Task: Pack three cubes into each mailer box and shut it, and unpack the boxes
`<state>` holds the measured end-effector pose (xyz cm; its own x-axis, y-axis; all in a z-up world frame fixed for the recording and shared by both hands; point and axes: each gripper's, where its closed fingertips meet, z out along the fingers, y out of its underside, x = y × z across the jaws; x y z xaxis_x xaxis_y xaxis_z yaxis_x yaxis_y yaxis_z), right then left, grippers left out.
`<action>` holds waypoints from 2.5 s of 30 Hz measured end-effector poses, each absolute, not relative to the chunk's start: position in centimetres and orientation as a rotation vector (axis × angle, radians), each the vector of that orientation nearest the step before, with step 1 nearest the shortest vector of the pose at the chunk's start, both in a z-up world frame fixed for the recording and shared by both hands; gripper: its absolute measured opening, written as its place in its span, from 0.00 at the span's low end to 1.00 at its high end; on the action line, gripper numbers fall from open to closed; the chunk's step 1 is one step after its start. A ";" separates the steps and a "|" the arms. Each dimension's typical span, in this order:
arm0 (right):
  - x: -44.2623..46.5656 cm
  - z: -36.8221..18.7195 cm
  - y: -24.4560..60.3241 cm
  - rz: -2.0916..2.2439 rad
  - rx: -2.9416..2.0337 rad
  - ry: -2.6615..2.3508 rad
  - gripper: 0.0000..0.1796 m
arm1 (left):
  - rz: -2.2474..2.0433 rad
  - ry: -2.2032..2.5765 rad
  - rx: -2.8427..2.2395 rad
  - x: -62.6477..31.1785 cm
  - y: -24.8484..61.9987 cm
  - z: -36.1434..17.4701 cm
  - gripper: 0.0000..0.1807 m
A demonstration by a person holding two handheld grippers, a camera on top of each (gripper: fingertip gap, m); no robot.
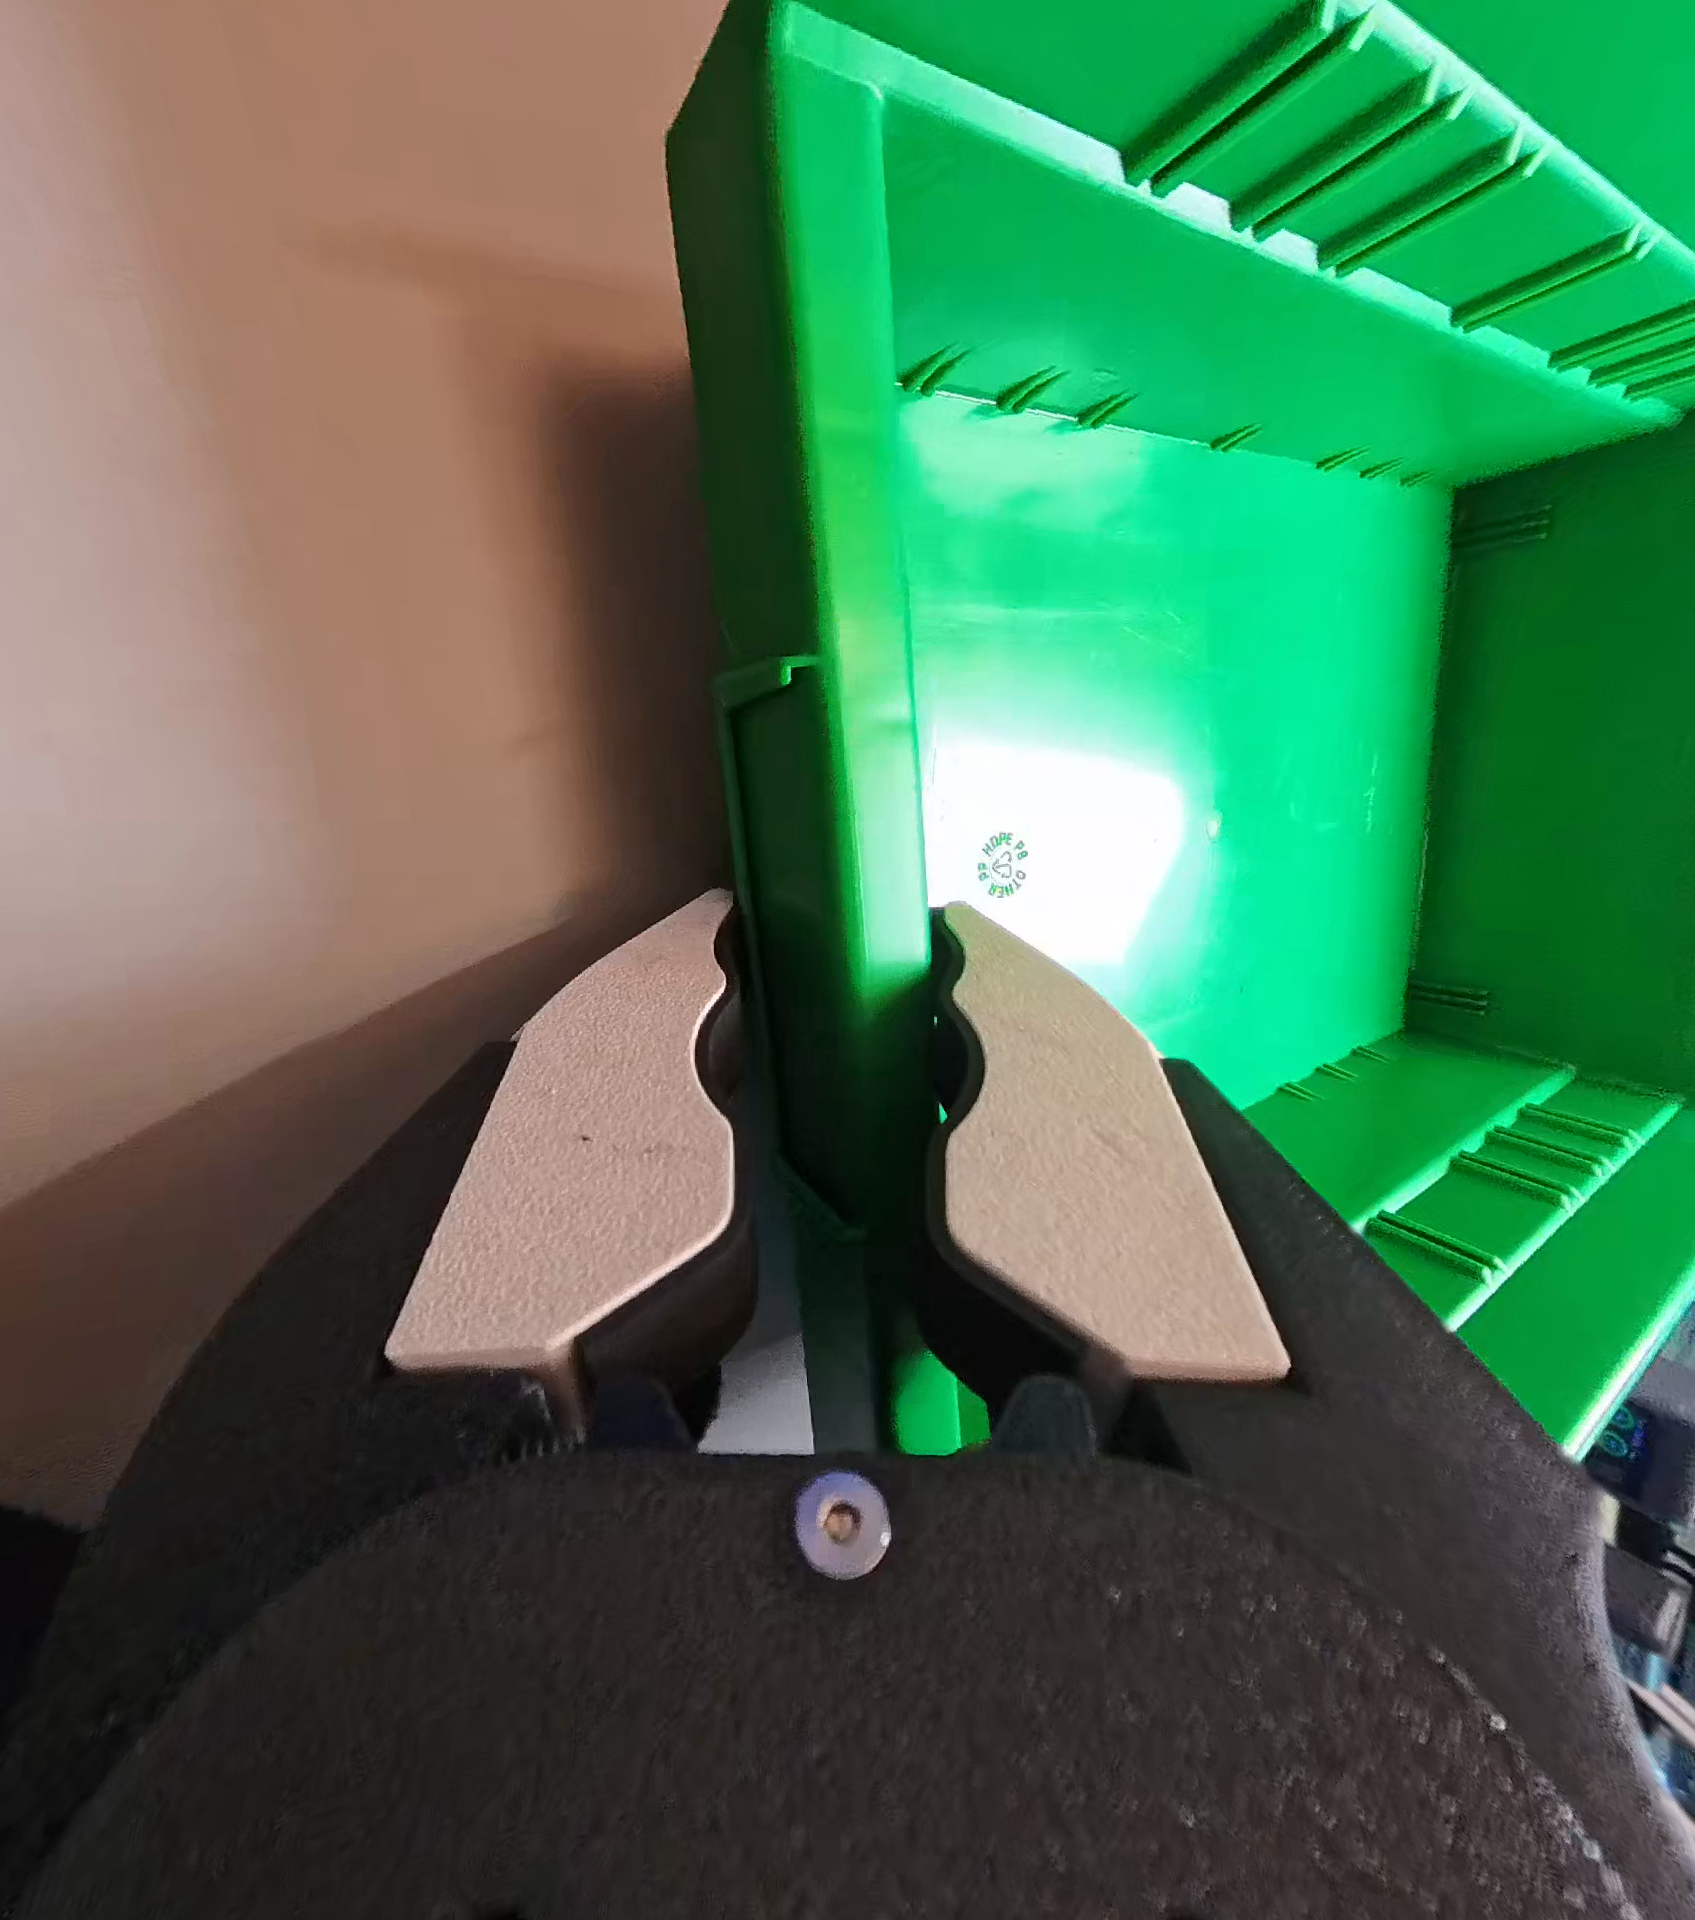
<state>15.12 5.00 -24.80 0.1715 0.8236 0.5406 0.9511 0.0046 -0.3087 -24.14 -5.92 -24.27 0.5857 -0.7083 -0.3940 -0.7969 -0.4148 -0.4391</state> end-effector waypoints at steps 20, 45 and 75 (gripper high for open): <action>16.7 -24.5 11.6 -0.393 -1.786 -1.668 0.18 | 0.215 1.232 -2.162 -27.6 1.7 -24.3 0.16; 6.6 -16.8 1.2 0.678 -1.595 -0.908 0.26 | 0.338 0.954 -2.306 -38.3 11.0 -12.6 0.49; 5.6 -18.9 -0.3 0.624 -1.602 -1.087 0.20 | 0.211 1.256 -2.716 -42.1 15.5 -17.0 0.67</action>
<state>5.64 -0.27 -18.91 0.4508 0.8834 0.1279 0.3343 -0.0342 -0.9418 -42.15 15.47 -17.00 0.6410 -0.7446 -0.1860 -0.7645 -0.6408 -0.0695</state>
